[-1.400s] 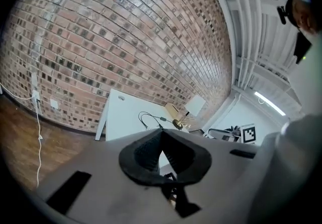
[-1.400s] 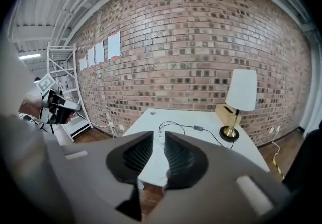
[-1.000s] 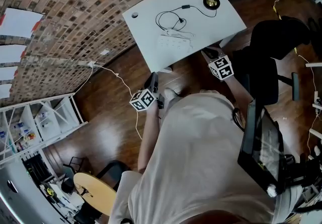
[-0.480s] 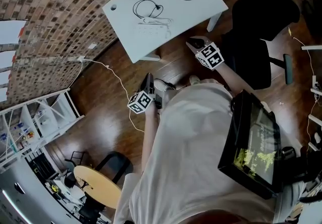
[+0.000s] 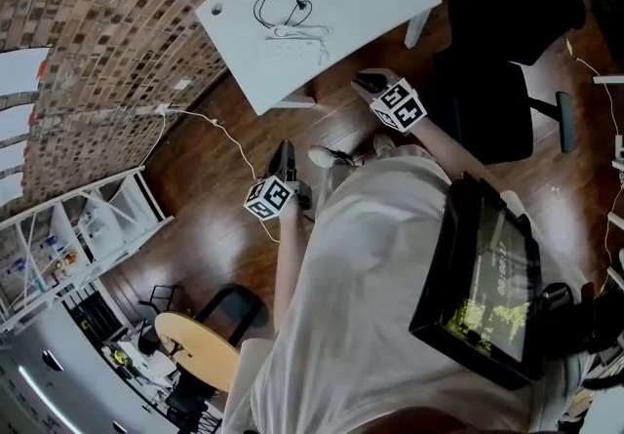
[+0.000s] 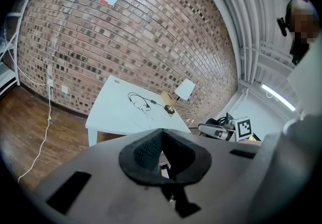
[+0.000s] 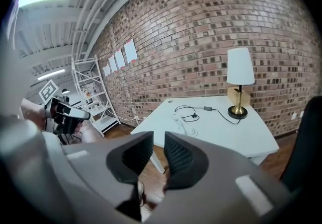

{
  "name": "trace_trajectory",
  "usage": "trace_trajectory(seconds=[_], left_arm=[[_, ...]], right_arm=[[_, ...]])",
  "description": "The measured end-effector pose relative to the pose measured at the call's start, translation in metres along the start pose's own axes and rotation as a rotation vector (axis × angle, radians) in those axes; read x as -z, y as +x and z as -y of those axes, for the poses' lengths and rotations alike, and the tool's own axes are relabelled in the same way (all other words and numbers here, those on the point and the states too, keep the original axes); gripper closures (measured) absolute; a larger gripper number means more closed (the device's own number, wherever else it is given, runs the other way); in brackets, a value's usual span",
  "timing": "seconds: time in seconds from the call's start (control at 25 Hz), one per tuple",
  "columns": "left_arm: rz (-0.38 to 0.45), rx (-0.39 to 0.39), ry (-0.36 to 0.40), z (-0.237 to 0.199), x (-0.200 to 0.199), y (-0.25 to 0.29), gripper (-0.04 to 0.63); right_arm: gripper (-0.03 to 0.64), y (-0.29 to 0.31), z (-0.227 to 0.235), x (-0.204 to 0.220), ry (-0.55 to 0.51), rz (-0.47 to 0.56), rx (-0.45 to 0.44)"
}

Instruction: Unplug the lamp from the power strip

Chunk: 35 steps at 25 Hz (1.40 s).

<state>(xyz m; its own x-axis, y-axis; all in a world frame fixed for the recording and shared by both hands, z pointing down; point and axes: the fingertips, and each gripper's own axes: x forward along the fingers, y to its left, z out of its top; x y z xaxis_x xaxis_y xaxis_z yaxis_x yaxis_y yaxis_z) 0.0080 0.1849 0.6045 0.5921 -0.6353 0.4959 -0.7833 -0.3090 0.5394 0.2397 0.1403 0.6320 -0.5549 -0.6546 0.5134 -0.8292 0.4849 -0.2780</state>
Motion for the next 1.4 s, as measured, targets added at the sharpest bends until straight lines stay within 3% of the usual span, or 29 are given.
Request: trace_trajectory(seconds=[0.28,0.48,0.72,0.92,1.12,1.4], left_arm=[[0.053,0.013,0.000,0.001,-0.013,-0.008,0.592],[0.074,0.017,-0.006,-0.003,-0.018,-0.012,0.592],[0.080,0.032,0.016,-0.013,-0.013,-0.016,0.592],[0.061,0.033,0.092,-0.034,-0.024,-0.044,0.591],[0.095,0.062,0.065,-0.075,-0.051,-0.089,0.592],[0.157,0.082,-0.023,-0.132,-0.076,-0.136,0.592]], right_arm=[[0.549,0.011,-0.015,0.003,0.049,-0.012,-0.034],[0.549,0.016,0.001,-0.020,0.170,-0.038,0.066],[0.554,0.027,0.005,-0.052,0.128,-0.022,0.096],[0.583,0.014,0.012,-0.055,0.308,0.067,0.215],[0.583,0.009,-0.005,-0.063,0.334,0.086,0.336],[0.583,0.030,-0.059,-0.089,0.275,0.124,0.321]])
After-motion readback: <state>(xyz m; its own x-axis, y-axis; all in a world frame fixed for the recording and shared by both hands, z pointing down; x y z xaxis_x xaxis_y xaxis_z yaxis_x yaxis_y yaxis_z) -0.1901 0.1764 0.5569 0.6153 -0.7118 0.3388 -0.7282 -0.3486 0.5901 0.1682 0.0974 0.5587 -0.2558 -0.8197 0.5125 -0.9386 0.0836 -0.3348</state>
